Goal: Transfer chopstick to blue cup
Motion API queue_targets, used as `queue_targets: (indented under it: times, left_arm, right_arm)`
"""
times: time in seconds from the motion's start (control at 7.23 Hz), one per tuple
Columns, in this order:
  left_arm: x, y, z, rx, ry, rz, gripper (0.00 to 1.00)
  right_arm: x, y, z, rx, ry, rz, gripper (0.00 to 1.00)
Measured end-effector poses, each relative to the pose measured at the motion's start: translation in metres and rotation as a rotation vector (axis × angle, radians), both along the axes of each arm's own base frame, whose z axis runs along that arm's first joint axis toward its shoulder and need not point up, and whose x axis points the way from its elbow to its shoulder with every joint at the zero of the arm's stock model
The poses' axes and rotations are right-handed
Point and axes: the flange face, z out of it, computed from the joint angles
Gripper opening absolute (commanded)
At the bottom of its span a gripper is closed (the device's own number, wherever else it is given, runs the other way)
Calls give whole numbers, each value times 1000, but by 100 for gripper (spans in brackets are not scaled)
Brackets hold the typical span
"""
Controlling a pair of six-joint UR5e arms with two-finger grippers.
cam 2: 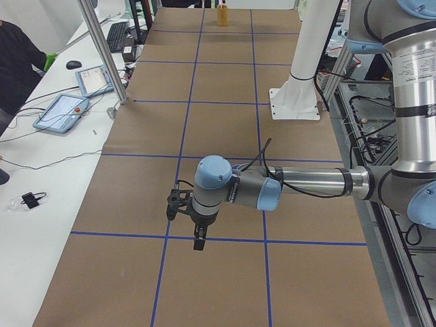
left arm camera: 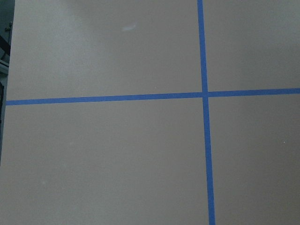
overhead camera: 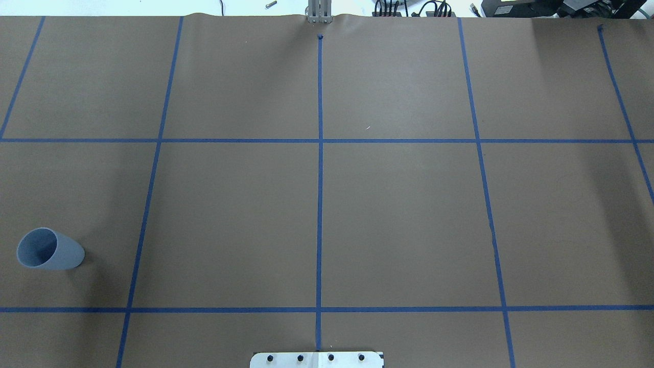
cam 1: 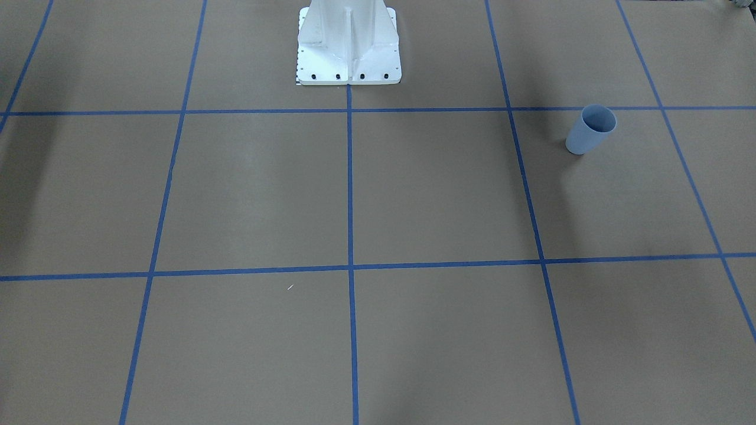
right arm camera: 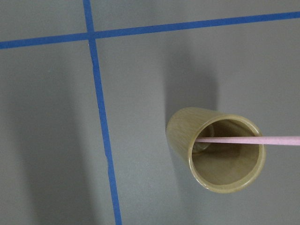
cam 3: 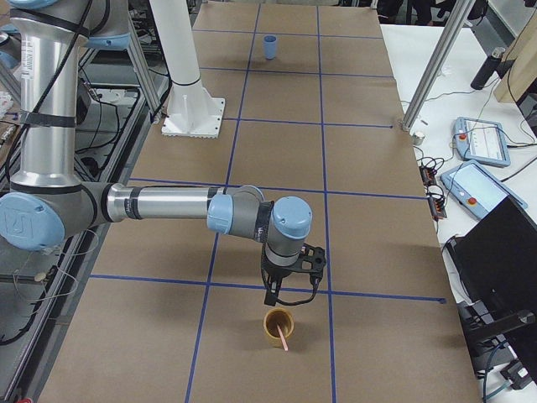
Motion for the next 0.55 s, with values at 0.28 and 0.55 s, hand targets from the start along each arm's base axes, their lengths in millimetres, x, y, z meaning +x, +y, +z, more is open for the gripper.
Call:
queue_targets:
  times: [0.28,0.55]
  left_arm:
    - [0,1,2,-3,0,1,98]
    - [0,1,4,-6,0,1,98]
  right_arm:
    - [-2,-1,-4,4,-32,5,100]
    - [-4,-1,-5,5,-56,8,100]
